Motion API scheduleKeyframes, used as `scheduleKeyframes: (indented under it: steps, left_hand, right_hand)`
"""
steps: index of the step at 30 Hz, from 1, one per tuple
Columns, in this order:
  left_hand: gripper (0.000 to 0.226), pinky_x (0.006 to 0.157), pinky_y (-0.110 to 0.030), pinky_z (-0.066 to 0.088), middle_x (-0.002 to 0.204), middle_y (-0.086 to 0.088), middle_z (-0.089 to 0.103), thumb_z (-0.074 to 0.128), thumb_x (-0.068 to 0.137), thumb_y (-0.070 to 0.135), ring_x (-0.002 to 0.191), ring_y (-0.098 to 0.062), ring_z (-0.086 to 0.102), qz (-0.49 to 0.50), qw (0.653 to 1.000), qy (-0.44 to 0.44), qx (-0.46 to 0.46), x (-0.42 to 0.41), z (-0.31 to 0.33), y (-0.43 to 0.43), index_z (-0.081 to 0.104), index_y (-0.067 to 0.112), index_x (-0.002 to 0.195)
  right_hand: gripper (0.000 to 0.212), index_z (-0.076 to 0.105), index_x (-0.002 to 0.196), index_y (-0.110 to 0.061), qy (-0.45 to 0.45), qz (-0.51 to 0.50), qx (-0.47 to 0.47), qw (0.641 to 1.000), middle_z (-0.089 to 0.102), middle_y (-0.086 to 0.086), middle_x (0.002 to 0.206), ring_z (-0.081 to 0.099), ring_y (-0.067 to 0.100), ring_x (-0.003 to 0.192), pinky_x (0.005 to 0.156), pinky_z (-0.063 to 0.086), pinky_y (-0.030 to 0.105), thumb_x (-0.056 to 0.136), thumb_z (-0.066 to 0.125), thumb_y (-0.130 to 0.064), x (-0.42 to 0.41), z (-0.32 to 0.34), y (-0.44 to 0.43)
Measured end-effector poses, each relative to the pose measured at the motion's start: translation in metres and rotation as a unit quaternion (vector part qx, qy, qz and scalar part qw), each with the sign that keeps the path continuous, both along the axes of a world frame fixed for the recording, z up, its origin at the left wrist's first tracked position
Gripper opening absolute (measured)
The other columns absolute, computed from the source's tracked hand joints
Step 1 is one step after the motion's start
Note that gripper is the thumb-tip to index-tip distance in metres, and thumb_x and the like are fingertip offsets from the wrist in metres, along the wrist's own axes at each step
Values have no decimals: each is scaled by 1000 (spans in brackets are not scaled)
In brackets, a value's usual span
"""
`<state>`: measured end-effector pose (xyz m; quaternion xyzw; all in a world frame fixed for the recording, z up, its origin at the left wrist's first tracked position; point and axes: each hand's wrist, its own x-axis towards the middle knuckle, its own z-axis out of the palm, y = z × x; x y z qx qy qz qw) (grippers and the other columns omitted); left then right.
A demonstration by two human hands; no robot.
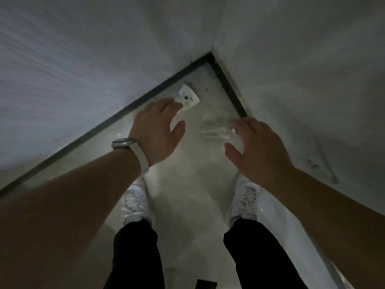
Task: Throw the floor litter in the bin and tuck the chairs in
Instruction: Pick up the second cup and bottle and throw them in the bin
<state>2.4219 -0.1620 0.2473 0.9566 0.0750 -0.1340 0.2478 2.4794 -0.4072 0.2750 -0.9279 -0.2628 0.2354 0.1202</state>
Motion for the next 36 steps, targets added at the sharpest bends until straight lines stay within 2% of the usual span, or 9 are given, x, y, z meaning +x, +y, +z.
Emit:
scheduleKeyframes:
  steps: [4, 8, 12, 16, 19, 22, 30, 33, 36]
  left_hand:
    - [63, 96, -52, 46, 135, -15, 54, 36, 88, 50, 118, -38, 53, 1, 999, 47, -1, 0, -86, -5, 55, 11, 134]
    - [62, 101, -45, 42, 136, -12, 51, 42, 86, 49, 121, -34, 49, 120, 987, 88, -53, 10, -152, -10, 50, 14, 137]
    - [67, 104, -42, 40, 141, -13, 46, 47, 86, 49, 127, -32, 46, 165, 981, 79, -60, 25, -207, -9, 43, 12, 142]
    - [76, 105, -47, 40, 142, -15, 42, 54, 85, 57, 129, -36, 42, 198, 977, 78, -20, 45, -252, -1, 40, 10, 143]
    - [75, 102, -45, 41, 139, -15, 43, 55, 84, 60, 126, -36, 43, 195, 976, 94, 10, 55, -269, -1, 42, 13, 140]
    - [57, 95, -42, 40, 132, -19, 45, 59, 90, 45, 119, -41, 46, 186, 978, 93, 18, 62, -276, 1, 46, 12, 134]
    - [57, 91, -39, 40, 128, -19, 47, 72, 84, 37, 116, -38, 49, 221, 969, 99, -38, 78, -277, 0, 47, 7, 126]
    - [58, 79, -30, 38, 125, -16, 51, 72, 85, 29, 112, -32, 53, 252, 960, 88, -89, 80, -273, -4, 42, 3, 126]
    - [42, 64, -17, 27, 107, -7, 53, 68, 89, 21, 93, -18, 49, 237, 960, 63, -133, 71, -261, -9, 44, 7, 120]
  right_hand:
    - [58, 51, 133, -9, 18, -17, -3, 1000, 53, 14, 133, 52, 35, 115, 91, 46, 45, 88, 55, -46, -1, -75, -9]
    - [60, 51, 132, -10, 25, -27, 8, 999, 56, 13, 129, 55, 34, 111, 89, 48, 44, 85, 59, -46, 4, -139, -14]
    - [63, 50, 132, -11, 39, -41, 27, 998, 56, 13, 128, 53, 34, 113, 90, 49, 49, 82, 61, -48, 6, -192, -12]
    - [79, 48, 138, -15, 35, -18, -12, 999, 51, 13, 138, 46, 37, 125, 99, 39, 57, 74, 65, -58, 3, -232, -8]
    - [86, 46, 140, -15, 45, 7, -45, 998, 50, 14, 139, 45, 38, 125, 100, 35, 58, 68, 79, -48, -4, -253, -7]
    - [76, 51, 133, -11, 26, 29, -66, 997, 57, 15, 127, 52, 40, 114, 94, 42, 57, 68, 79, -40, -4, -263, -8]
    - [70, 56, 123, -9, 1, 7, -58, 998, 63, 14, 106, 60, 37, 90, 74, 49, 45, 63, 79, -39, 2, -264, -2]
    - [73, 53, 129, -9, 18, -13, -52, 998, 61, 13, 111, 57, 37, 98, 74, 48, 43, 68, 79, -40, 0, -258, 0]
    - [78, 42, 142, -15, 61, -46, -57, 995, 53, 9, 130, 47, 32, 116, 86, 45, 43, 78, 72, -46, 0, -247, 7]
